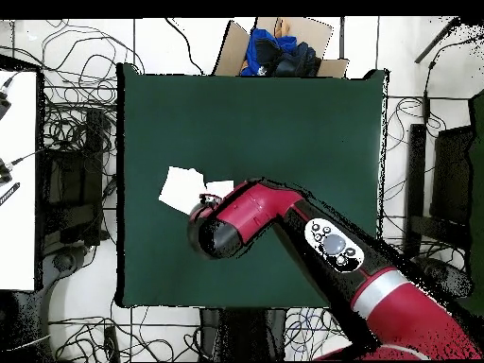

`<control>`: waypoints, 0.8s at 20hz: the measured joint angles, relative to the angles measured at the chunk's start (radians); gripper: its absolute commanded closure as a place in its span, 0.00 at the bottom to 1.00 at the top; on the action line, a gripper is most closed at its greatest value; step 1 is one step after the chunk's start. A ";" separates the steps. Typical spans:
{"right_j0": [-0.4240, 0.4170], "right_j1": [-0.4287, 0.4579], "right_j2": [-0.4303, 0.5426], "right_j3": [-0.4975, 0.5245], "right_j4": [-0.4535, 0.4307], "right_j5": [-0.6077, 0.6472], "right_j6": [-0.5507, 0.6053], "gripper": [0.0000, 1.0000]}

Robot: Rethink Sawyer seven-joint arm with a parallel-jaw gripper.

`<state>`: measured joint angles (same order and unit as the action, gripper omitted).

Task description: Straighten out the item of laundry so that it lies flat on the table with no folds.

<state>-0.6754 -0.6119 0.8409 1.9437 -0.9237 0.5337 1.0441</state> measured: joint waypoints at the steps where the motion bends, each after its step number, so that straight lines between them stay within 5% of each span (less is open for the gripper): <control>1: 0.000 0.000 0.000 0.000 0.000 0.000 0.000 1.00; 16: -0.001 0.031 -0.011 -0.021 0.000 0.000 0.000 1.00</control>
<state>-0.6761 -0.5810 0.8301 1.9225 -0.9237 0.5337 1.0441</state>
